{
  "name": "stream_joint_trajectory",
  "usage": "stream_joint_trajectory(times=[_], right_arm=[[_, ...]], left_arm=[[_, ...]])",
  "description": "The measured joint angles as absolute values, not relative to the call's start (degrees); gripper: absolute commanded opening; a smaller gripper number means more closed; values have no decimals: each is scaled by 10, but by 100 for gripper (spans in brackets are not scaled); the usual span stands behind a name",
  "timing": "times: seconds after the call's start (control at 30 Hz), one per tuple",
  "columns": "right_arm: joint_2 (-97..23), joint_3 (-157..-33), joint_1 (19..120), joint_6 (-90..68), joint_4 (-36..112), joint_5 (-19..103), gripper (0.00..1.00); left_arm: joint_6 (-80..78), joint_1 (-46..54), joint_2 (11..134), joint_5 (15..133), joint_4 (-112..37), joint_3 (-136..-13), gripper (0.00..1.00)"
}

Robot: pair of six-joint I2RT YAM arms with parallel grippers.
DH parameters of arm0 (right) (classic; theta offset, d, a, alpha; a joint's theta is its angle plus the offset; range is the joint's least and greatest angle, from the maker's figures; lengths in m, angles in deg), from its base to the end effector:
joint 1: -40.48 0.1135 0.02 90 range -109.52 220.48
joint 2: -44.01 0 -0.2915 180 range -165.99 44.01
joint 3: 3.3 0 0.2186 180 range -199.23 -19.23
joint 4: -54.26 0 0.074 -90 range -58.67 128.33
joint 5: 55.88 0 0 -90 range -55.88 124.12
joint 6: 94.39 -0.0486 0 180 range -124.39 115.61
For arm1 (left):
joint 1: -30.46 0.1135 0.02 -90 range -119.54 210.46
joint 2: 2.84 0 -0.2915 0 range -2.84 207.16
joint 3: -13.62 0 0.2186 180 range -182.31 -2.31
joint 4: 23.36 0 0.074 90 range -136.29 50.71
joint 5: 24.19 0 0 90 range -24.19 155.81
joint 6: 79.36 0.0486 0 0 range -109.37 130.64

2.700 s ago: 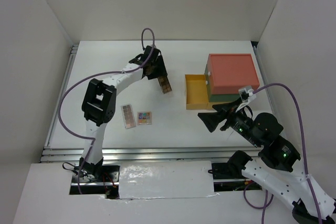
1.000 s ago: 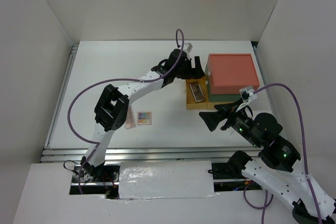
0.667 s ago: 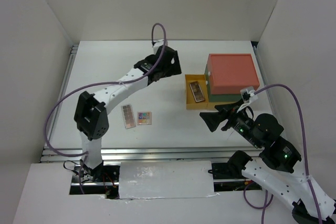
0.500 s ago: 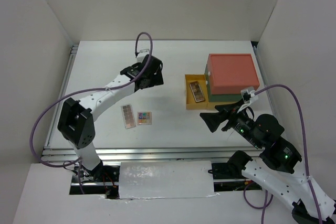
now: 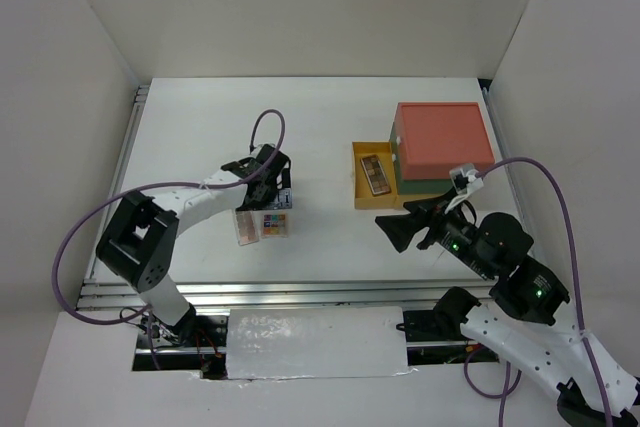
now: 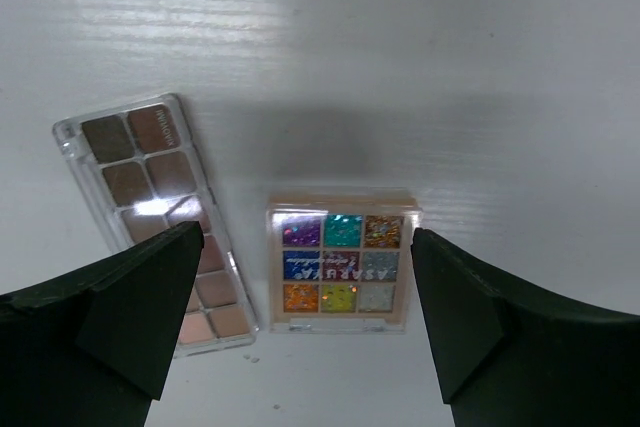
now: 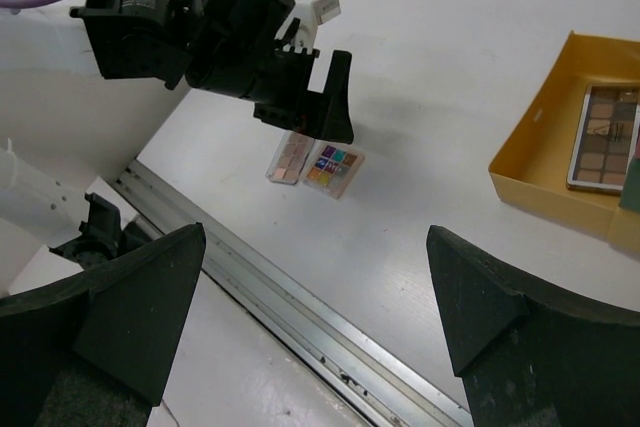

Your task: Organize the makeup

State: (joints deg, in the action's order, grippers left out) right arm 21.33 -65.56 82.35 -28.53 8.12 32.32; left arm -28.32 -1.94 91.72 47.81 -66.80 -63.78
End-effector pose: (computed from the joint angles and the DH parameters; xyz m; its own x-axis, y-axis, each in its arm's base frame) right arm 0.0318 0.0264 0.3512 -0.3410 0.2433 -0.9080 -0.5528 0.7294 0.4030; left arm 0.2707 -0.1540 0.2348 -0.8119 -0.1930 -0.5510 -0.1659 0.9811 -0.0993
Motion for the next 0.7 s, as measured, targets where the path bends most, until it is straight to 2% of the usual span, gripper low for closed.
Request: stream_joint_trajectory(times=[0.23,0.6,0.63,0.7], right_arm=[[197,-656,824,-285,86,326,100],[195,-655,824,-285,87,327,100],[195,-655,824,-285,87,327,100],[195,-655,824,-285,87,327,100]], left_arm=[[-290,-23,921,508,-629,-634,99],[-346,-51,955,490,-637,-614,99],[-347,-53,959,489,-637,-613,98],[-349,-59,964,479,-637,-613,88]])
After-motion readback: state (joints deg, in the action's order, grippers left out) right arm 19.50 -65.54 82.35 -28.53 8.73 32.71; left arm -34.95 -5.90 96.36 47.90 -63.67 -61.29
